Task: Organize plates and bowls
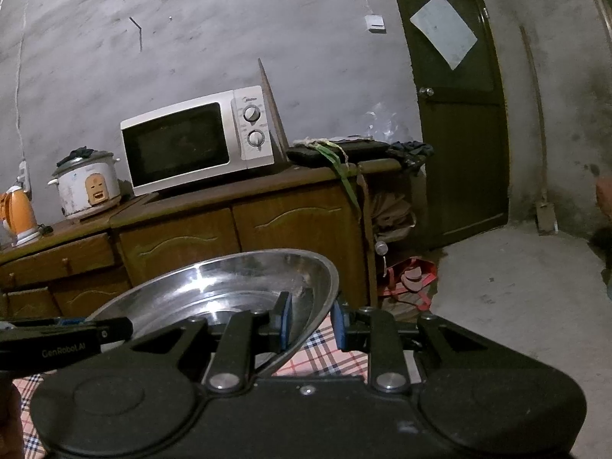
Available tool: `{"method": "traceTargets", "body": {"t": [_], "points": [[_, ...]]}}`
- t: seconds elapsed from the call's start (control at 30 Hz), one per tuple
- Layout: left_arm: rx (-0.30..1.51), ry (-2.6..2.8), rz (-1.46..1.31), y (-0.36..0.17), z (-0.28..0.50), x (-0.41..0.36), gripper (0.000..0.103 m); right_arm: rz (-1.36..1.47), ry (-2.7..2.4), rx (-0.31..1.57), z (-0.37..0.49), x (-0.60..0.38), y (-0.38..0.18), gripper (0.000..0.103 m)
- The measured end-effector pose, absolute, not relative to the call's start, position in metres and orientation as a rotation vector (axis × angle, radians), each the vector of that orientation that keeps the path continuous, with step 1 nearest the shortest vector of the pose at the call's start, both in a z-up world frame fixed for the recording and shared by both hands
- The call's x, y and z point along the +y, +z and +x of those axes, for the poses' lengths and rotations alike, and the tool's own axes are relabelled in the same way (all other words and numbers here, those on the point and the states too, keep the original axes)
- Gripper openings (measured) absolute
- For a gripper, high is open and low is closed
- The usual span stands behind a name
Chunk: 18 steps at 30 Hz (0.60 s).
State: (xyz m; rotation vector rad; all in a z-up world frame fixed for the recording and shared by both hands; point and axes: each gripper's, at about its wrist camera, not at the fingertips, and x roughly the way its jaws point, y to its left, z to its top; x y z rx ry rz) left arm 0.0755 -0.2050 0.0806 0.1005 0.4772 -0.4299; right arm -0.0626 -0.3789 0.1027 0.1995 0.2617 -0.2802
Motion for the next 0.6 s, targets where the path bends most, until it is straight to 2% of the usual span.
{"method": "traceTargets", "body": {"t": [0.6], "points": [[0.472,-0.402,0.096,0.080,0.074,-0.194,0.028,0.189,-0.241,0.273,-0.052,-0.383,0.099,0.029]]}}
